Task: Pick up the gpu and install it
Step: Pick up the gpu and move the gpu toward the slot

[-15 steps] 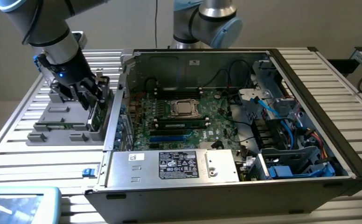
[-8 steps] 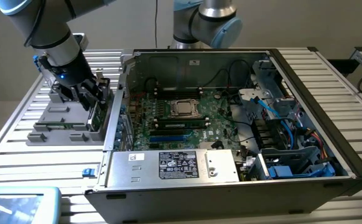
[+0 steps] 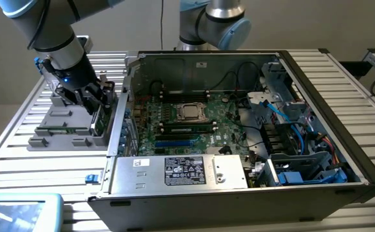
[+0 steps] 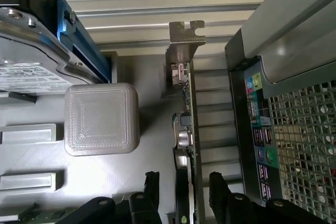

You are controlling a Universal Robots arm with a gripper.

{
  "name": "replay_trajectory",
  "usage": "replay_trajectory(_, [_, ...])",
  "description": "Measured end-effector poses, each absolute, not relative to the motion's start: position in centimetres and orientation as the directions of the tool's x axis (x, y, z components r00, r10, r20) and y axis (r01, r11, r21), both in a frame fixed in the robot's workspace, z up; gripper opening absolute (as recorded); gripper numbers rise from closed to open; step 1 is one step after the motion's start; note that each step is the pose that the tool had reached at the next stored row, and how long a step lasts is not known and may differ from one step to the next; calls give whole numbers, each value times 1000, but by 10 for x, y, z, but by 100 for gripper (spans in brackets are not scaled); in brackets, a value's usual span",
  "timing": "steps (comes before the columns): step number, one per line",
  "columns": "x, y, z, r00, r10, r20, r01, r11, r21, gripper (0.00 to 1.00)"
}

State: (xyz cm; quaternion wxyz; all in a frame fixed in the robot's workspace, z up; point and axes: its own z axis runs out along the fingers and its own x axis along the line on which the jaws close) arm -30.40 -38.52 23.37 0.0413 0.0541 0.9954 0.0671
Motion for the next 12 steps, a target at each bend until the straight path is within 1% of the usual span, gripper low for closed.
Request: replay_trajectory(12, [-304,-385,230,-989,130,-75,119,983,137,52])
